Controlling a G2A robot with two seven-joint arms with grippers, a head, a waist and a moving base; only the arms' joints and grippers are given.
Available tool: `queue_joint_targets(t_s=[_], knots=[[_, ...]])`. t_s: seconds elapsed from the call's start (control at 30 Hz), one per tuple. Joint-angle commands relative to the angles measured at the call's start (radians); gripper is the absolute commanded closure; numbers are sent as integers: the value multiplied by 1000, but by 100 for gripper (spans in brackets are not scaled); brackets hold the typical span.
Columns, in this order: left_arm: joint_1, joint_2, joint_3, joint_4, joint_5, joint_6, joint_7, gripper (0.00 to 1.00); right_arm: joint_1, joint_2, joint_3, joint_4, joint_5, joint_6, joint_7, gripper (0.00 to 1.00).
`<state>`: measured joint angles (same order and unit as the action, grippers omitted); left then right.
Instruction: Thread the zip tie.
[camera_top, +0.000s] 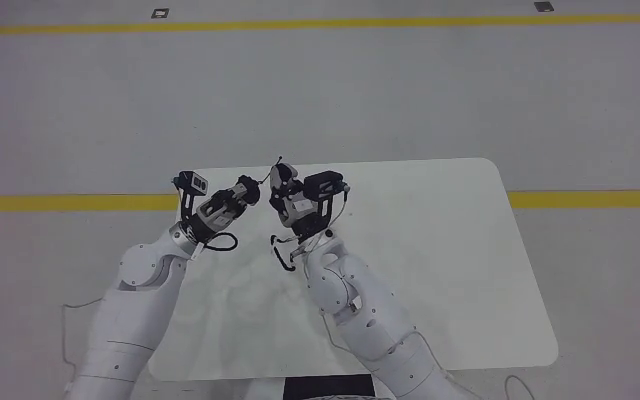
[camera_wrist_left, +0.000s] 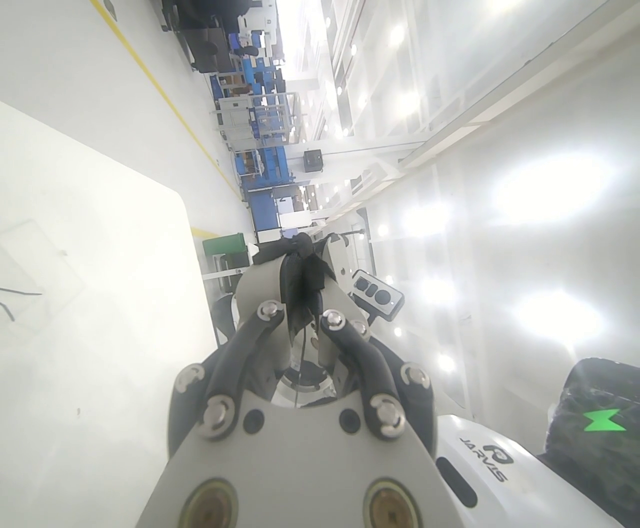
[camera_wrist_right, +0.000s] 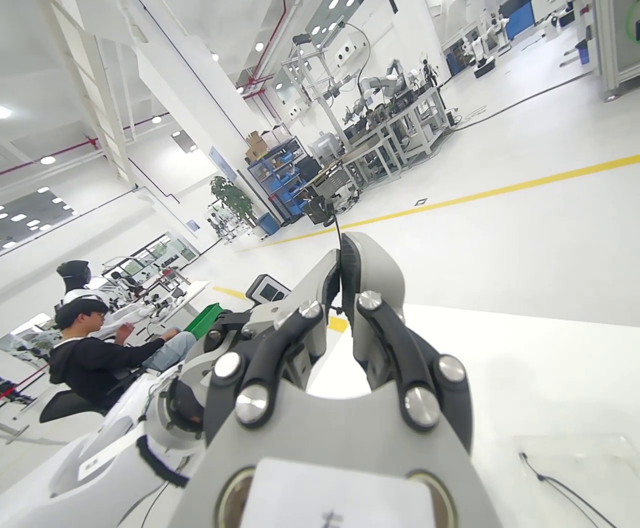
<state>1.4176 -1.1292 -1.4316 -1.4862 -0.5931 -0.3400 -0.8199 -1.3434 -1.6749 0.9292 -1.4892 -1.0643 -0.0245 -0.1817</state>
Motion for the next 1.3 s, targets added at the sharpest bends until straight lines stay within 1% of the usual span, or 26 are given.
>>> queue_joint_targets(t_s=[0.0, 0.4, 0.67, 0.93, 1.27], knots=[[0, 0, 0, -1, 1, 0, -1, 100, 0, 1, -1, 0, -4, -1, 1, 100], [3, 2, 2, -8, -1, 0, -4, 100, -4, 5, -14, 1, -15, -7, 21, 100], [10, 4, -4, -17, -4, 0, -3, 100, -8, 7, -13, -16, -16, 11, 4, 100], [21, 5, -8, -28, -4, 0, -6, 100, -11, 7, -23, -27, -7, 16, -3, 100], [24, 7, -8, -42, -9, 0, -9, 100, -15, 8, -37, -16, 2, 14, 26, 100]])
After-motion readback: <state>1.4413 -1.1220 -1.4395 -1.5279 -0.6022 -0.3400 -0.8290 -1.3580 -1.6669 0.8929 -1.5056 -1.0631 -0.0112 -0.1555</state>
